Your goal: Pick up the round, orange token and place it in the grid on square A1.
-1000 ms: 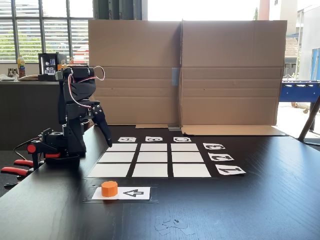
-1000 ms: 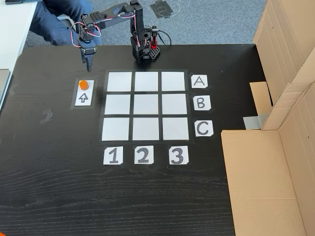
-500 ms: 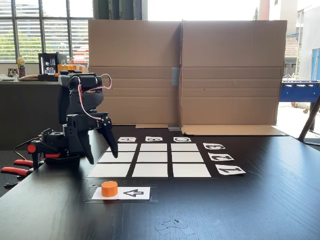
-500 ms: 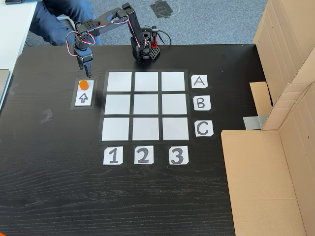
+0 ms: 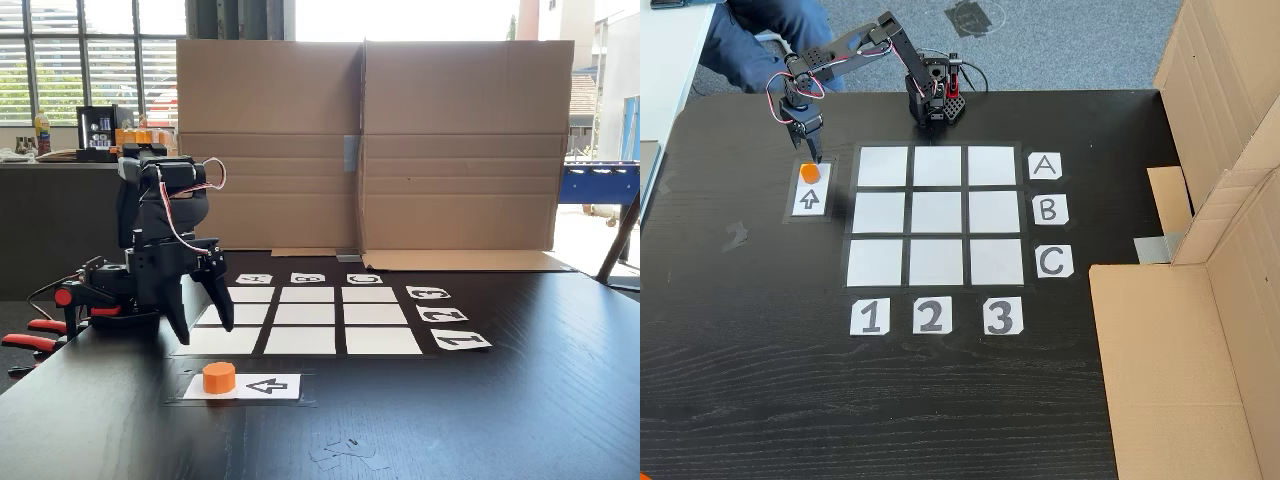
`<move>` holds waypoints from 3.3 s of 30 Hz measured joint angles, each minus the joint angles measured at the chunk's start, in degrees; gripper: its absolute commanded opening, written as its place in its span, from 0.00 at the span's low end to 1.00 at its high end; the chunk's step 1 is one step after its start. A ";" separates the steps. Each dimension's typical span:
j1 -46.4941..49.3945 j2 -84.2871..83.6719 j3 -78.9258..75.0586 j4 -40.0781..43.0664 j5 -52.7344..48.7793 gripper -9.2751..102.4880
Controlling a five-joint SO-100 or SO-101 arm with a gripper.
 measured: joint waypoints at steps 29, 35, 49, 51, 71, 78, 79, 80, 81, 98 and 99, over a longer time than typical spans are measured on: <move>-2.46 -12.39 -6.33 -0.62 -2.64 0.32; -3.25 -13.80 -6.68 -0.62 -2.64 0.32; -3.16 -18.11 -10.90 -1.93 -2.64 0.31; -3.16 -18.11 -10.99 -1.93 -2.64 0.31; -3.34 -18.46 -10.99 -1.93 1.32 0.29; -3.78 -18.46 -10.99 -1.93 2.46 0.29; -3.78 -18.46 -10.99 -1.93 2.55 0.29; -3.78 -18.46 -10.99 -1.93 2.64 0.29; -3.78 -18.46 -10.99 -1.93 2.81 0.29; -4.22 -18.37 -9.32 -2.02 3.25 0.22; -4.48 -18.37 -9.23 -2.02 2.99 0.19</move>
